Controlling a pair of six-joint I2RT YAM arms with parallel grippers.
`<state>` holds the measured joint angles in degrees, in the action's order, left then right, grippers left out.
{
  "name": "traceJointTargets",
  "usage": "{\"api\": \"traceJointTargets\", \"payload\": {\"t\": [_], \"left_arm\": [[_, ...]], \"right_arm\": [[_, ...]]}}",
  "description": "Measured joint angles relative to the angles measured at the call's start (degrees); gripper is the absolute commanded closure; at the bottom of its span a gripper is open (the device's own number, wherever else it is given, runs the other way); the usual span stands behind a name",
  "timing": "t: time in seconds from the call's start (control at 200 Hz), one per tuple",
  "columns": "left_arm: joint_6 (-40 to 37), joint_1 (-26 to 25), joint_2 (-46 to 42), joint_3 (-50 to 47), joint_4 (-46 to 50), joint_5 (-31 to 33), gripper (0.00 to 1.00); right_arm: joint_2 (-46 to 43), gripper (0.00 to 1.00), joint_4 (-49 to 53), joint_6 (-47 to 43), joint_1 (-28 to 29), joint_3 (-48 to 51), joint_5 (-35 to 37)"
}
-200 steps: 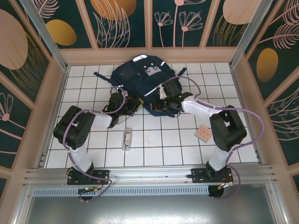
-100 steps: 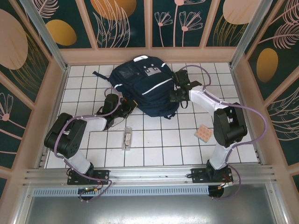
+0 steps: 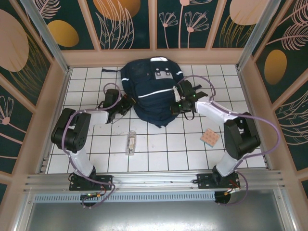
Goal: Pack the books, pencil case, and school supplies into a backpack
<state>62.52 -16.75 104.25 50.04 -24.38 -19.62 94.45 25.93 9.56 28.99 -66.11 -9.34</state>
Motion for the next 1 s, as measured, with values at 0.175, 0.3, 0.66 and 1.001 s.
{"api": "traceJointTargets", "payload": {"t": [0.175, 0.3, 0.66, 1.001], "left_arm": [[-2.12, 0.66, 6.29, 9.66, 1.09, 0.87, 0.64], [-2.51, 0.92, 7.32, 12.98, 1.05, 1.99, 0.26], [-4.13, 0.92, -5.14, 3.72, 5.14, 4.55, 0.01], [4.42, -1.05, -12.79, -10.21, 0.87, 3.65, 0.12]], "right_arm": [[-3.1, 1.0, -1.49, 2.45, 3.41, 2.23, -4.59], [-1.92, 1.0, -4.66, 4.52, 5.2, 2.27, -7.37], [9.6, 1.0, -12.04, 10.08, 6.8, -5.99, -10.82], [12.59, 1.0, -18.78, 15.78, 6.8, -10.47, -19.19]]}}
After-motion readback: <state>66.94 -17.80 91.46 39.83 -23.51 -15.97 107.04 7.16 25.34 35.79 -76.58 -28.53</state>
